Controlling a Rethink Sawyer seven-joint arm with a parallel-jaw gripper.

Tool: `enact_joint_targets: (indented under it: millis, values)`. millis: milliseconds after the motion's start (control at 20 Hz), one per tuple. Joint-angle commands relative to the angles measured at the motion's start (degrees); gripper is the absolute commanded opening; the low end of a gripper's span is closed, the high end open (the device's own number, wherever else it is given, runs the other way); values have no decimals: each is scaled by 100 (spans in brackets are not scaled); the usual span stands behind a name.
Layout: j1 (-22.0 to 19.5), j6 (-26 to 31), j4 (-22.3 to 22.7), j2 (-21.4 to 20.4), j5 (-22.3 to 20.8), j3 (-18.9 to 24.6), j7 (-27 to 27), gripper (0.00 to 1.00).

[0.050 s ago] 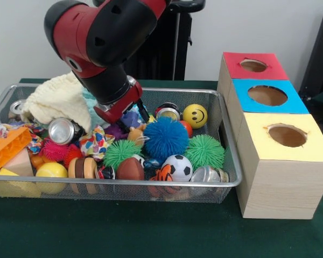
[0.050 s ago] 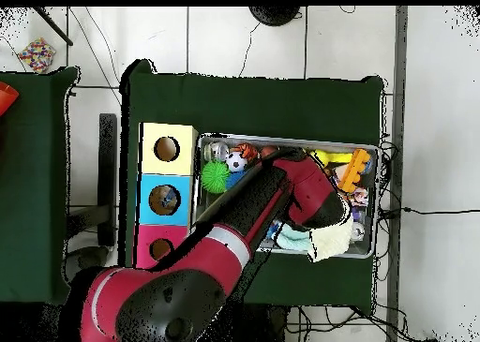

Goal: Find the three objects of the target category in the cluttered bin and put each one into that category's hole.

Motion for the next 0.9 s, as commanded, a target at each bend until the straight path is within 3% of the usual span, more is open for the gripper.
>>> enact_joint_targets:
  millis: [50, 900]
  values:
    - [-50, 452, -95, 319, 459, 903, 691, 100]
    - [283, 173, 344, -71, 706, 901, 1223, 100]
